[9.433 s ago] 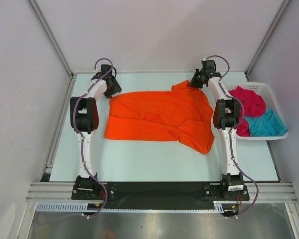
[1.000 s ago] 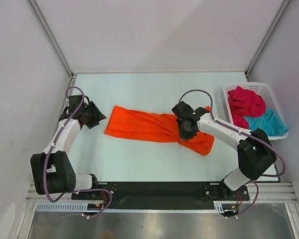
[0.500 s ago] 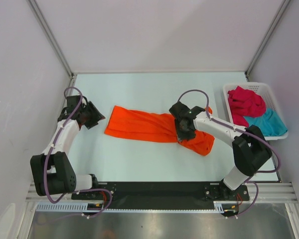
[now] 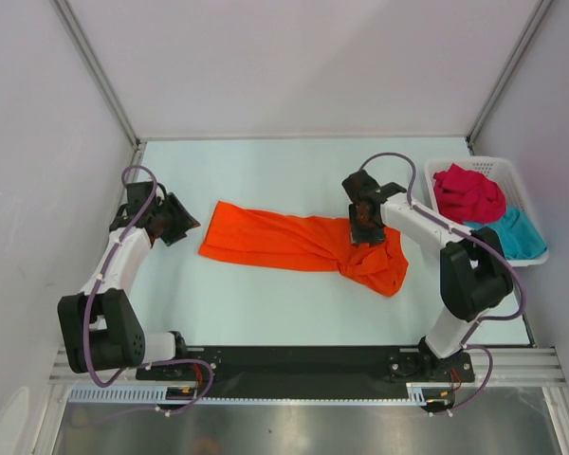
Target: Fold and stack the t-shirts
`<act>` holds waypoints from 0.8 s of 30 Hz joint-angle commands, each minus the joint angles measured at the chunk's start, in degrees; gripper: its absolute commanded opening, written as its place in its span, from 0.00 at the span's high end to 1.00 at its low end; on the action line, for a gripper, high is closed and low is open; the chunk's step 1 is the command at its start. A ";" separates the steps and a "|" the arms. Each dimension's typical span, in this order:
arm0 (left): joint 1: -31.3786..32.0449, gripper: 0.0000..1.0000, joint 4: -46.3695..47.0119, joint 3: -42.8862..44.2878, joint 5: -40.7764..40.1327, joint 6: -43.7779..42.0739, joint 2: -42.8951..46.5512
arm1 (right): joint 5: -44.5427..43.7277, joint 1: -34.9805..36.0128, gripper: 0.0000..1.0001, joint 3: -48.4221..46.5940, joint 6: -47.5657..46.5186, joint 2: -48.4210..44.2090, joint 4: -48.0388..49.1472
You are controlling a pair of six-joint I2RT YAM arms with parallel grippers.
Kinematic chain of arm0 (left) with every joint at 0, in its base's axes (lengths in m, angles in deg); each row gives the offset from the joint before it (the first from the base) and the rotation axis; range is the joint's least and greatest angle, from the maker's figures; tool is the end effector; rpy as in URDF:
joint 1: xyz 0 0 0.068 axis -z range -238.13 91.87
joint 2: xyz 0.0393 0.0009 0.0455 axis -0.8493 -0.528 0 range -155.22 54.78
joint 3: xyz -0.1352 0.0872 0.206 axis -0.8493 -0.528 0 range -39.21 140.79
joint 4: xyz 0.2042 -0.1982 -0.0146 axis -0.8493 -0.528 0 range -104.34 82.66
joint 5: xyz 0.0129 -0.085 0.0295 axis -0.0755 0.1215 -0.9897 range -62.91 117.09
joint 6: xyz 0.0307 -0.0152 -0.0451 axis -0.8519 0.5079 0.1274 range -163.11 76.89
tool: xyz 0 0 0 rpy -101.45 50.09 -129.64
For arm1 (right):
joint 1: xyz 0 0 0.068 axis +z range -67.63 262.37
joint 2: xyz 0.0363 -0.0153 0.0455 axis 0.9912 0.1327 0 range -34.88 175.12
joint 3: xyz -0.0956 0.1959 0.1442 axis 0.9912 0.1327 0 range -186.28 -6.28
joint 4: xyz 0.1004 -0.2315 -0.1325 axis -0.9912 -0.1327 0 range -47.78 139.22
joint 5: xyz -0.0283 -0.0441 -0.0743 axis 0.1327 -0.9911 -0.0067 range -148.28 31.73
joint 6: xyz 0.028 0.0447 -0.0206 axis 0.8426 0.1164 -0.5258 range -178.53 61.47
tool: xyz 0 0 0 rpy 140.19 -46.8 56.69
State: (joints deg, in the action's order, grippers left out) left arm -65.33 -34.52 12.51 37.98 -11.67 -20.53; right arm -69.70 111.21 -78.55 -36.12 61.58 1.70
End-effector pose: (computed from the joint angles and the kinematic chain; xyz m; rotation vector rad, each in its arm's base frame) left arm 0.2974 0.0300 0.2170 -0.7406 2.3675 -0.4168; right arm 0.3144 0.1642 0.2010 -0.1106 2.7665 -0.0570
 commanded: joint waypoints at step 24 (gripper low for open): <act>-0.80 0.45 2.48 2.24 2.02 -1.03 -2.91 | -2.46 -5.02 0.60 7.40 -2.29 -2.06 -0.63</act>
State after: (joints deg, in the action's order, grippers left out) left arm -65.46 -34.39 12.97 38.46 -11.69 -23.24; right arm -70.00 105.62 -72.21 -39.15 64.77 3.23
